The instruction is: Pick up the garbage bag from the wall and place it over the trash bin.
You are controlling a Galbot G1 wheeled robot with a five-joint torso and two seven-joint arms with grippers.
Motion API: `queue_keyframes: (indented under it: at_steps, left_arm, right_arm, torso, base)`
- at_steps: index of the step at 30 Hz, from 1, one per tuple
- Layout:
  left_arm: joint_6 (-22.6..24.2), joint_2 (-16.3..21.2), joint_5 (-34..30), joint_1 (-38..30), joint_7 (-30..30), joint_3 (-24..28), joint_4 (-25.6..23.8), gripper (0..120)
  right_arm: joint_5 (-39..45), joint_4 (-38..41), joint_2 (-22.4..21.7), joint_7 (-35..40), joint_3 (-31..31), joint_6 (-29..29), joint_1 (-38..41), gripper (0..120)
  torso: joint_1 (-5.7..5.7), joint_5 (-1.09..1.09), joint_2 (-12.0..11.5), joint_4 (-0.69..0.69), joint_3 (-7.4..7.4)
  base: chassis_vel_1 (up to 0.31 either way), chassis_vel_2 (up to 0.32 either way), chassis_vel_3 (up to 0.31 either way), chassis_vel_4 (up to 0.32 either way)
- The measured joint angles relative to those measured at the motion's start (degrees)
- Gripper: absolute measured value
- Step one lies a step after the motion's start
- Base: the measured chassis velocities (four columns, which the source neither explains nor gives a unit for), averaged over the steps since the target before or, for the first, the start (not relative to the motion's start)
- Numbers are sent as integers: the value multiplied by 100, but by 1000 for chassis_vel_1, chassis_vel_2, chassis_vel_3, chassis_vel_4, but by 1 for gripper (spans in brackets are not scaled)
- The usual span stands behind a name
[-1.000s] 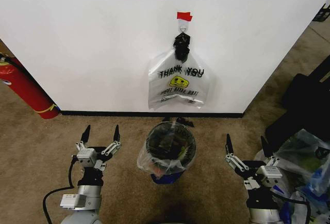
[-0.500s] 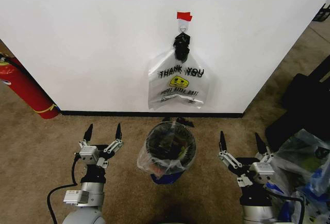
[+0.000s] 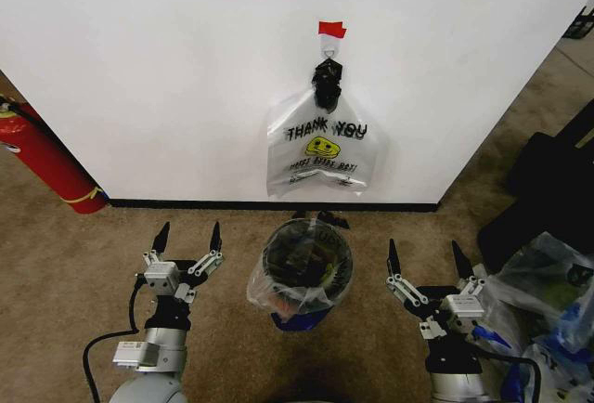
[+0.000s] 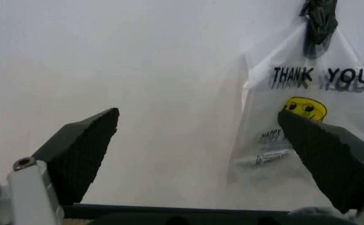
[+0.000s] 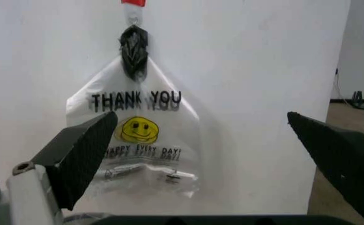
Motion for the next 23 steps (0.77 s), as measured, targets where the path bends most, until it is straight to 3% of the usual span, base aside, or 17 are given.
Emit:
queue_keyframes:
  at_steps: [23]
  left_arm:
    - [27,-47,14,28,-85,-31,15,100]
  right_arm:
    - [-175,-18,101,-2,-130,-9,35,100]
  torso:
    - [0,0,0,0,0]
  base:
    - [0,0,0,0]
